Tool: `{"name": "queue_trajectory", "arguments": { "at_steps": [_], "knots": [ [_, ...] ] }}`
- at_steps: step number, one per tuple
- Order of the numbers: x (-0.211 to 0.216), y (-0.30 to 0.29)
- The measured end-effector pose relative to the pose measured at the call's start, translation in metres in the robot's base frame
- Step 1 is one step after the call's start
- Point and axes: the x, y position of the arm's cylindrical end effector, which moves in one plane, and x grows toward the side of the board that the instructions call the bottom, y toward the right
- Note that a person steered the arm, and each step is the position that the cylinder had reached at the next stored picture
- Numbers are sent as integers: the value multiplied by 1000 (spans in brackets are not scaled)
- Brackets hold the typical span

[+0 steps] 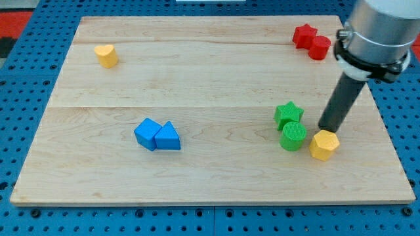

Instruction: Move green circle near to the left side of the board

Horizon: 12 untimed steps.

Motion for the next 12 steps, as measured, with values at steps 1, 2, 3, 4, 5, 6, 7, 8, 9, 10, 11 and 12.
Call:
{"name": "queue_trajectory", "arguments": {
  "at_steps": [1,2,3,4,5,6,7,8,9,10,11,12],
  "knots": [
    [7,-5],
    [20,-5],
    [23,-23],
    [23,-58],
    [20,-90],
    [18,-136],
    [-1,-167],
    [-31,-191],
    [-34,-235],
    [-32,-219],
    [-16,-210],
    [7,-225]
  ]
}}
